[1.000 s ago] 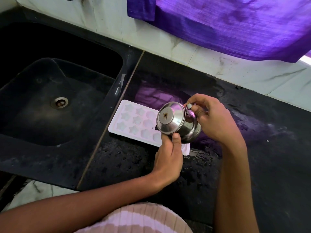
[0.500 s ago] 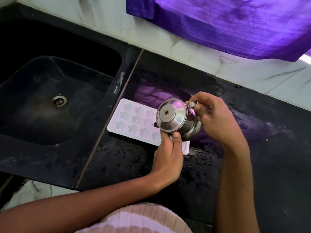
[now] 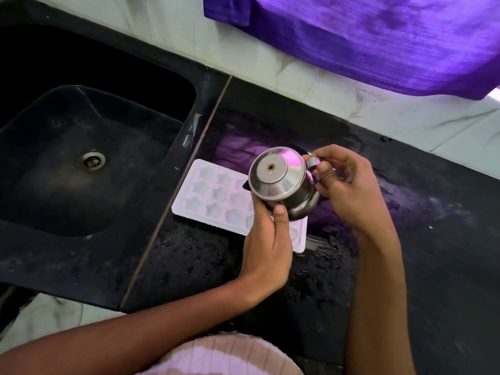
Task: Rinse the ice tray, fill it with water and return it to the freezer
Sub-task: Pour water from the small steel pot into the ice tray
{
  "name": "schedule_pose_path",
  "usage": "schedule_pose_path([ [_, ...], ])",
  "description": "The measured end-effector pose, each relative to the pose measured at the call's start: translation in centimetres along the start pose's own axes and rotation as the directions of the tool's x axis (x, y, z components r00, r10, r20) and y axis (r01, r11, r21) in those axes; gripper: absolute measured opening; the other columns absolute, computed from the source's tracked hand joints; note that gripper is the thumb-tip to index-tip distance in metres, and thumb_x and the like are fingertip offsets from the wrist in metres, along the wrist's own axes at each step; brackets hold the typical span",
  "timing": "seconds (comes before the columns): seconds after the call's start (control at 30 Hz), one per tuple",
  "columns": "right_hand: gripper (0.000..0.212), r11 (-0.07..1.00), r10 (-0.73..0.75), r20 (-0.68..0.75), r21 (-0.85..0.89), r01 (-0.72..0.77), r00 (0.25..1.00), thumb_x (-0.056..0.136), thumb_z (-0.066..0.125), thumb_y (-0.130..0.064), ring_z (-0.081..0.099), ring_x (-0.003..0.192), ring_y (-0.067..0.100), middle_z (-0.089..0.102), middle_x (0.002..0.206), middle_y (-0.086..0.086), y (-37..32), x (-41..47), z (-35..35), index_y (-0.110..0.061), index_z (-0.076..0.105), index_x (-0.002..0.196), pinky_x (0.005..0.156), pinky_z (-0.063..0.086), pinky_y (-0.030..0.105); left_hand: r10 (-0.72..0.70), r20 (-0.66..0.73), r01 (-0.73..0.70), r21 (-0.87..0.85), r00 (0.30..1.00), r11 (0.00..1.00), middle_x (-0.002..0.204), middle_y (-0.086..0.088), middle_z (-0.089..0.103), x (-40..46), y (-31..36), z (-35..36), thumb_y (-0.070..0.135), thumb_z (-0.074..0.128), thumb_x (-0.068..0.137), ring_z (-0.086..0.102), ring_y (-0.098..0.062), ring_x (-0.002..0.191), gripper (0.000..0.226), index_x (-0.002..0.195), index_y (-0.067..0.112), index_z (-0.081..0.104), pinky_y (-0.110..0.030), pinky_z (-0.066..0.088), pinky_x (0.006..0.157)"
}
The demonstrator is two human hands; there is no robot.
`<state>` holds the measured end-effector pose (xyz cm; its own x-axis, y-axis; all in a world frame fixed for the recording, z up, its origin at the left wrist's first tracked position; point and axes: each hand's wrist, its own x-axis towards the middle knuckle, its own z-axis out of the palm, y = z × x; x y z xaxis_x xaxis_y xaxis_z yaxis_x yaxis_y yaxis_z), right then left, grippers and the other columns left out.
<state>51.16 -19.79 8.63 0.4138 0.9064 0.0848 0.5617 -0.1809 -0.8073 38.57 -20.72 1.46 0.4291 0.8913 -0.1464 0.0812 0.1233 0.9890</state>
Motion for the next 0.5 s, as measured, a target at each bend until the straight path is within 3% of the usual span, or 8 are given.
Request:
schedule_pose_path([
  [0.1,0.032,0.997,-0.004,-0.016,0.079,0.005,1.000,0.095,0.053,-0.005,0.060,0.068,-0.005,0.066,0.071,-0.025,0.0,0.5,0.5,-0.033,0.061,0.082,0.065,0.052,0.021,0.000,-0.033,-0.001,-0.035,0.999,0.999,0.122,0.034,0.042,1.2,0.0,-0.3,0.055,0.021,0.089,0.044,0.022,0.093,0.062,0.148,0.040,0.009,0.000,0.032,0.079],
  [0.17,0.031,0.997,-0.003,-0.017,0.078,0.004,1.000,0.094,0.053,-0.006,0.059,0.066,-0.004,0.066,0.069,-0.022,0.0,0.9,0.8,-0.033,0.061,0.082,0.062,0.051,0.022,-0.014,-0.059,0.011,-0.052,0.998,0.999,0.119,0.034,0.043,2.0,-0.1,-0.5,0.055,0.020,0.087,0.043,0.015,0.099,0.064,0.148,0.039,0.011,-0.005,0.032,0.081],
  [0.27,0.030,1.000,0.016,-0.031,0.021,-0.016,0.999,0.094,0.055,-0.011,0.059,0.069,-0.001,0.067,0.077,-0.016,0.2,1.6,1.2,-0.038,0.061,0.083,0.071,0.054,0.034,-0.025,-0.078,0.021,-0.057,0.997,0.998,0.109,0.036,0.048,3.0,-0.5,-0.9,0.049,0.023,0.095,0.049,0.013,0.097,0.054,0.146,0.032,0.024,-0.006,0.035,0.081],
  [0.37,0.025,0.997,0.041,-0.046,-0.063,-0.044,0.998,0.094,0.057,-0.019,0.062,0.077,0.007,0.069,0.086,-0.013,0.3,2.3,1.8,-0.042,0.062,0.083,0.079,0.055,0.048,-0.035,-0.092,0.029,-0.059,0.995,0.998,0.096,0.034,0.055,3.9,-1.0,-1.2,0.050,0.023,0.091,0.052,0.020,0.087,0.055,0.140,0.027,0.036,-0.010,0.040,0.080],
  [0.5,0.014,0.986,0.035,-0.047,-0.161,-0.043,0.998,0.093,0.057,-0.021,0.064,0.084,0.011,0.069,0.091,-0.012,-0.1,3.0,2.4,-0.031,0.067,0.096,0.080,0.054,0.046,-0.056,-0.096,0.050,-0.062,0.994,0.997,0.099,0.024,0.059,4.6,-1.3,-1.3,0.051,0.023,0.088,0.055,0.009,0.093,0.056,0.134,0.025,0.041,-0.028,0.046,0.089],
])
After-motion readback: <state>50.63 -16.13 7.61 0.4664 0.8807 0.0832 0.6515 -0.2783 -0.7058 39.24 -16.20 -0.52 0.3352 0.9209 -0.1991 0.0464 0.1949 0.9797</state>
